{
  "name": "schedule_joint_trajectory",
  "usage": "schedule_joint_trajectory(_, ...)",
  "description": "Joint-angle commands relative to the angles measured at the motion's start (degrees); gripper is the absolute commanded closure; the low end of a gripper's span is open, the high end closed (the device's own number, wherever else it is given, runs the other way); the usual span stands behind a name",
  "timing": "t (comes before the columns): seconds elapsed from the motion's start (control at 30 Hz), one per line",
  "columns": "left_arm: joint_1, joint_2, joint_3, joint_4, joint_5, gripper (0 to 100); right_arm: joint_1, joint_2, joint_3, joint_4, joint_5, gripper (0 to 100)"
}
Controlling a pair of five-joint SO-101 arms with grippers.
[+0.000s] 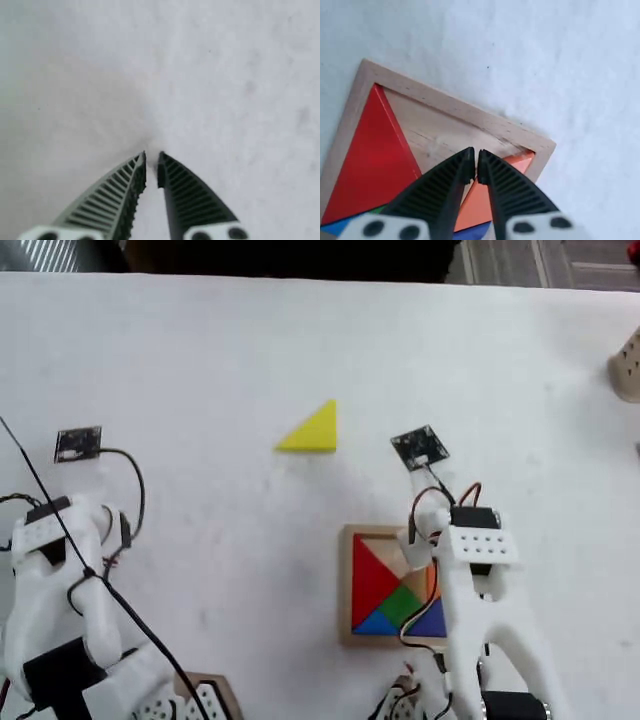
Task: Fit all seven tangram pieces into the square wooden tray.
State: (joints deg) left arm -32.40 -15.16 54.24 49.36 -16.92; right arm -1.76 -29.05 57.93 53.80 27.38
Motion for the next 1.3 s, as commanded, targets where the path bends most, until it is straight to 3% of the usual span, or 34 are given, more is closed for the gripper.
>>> schedule_joint_trajectory(0.0,1.5,-2.5,-0.6,0.2,-0.6,97,-2.2,-0.5,-3.3,2.1,17.8,87.8)
schedule_joint_trajectory(0.1,1.5,-2.5,-0.6,0.1,-0.6,98,-2.8,-0.5,-3.4,3.6,33.8,80.7)
schedule_joint_trajectory(0.2,1.5,-2.5,-0.6,-0.1,-0.6,98,-2.9,-0.4,-3.6,3.6,40.3,78.5)
schedule_joint_trajectory(0.53,1.5,-2.5,-0.6,-0.3,-0.7,98,-7.3,0.2,-3.3,-3.2,41.1,78.3)
schedule_joint_trajectory(0.93,1.5,-2.5,-0.5,-0.3,-0.7,98,-8.5,19.5,-12.2,-6.6,42.3,78.9)
schedule_joint_trajectory(1.17,1.5,-2.2,-0.8,-0.4,-0.7,97,-10.4,23.1,-12.8,-7.0,42.3,97.6)
schedule_joint_trajectory(1.27,1.5,-2.2,-0.8,-0.4,-0.7,97,-10.9,24.0,-12.9,-7.0,41.2,97.8)
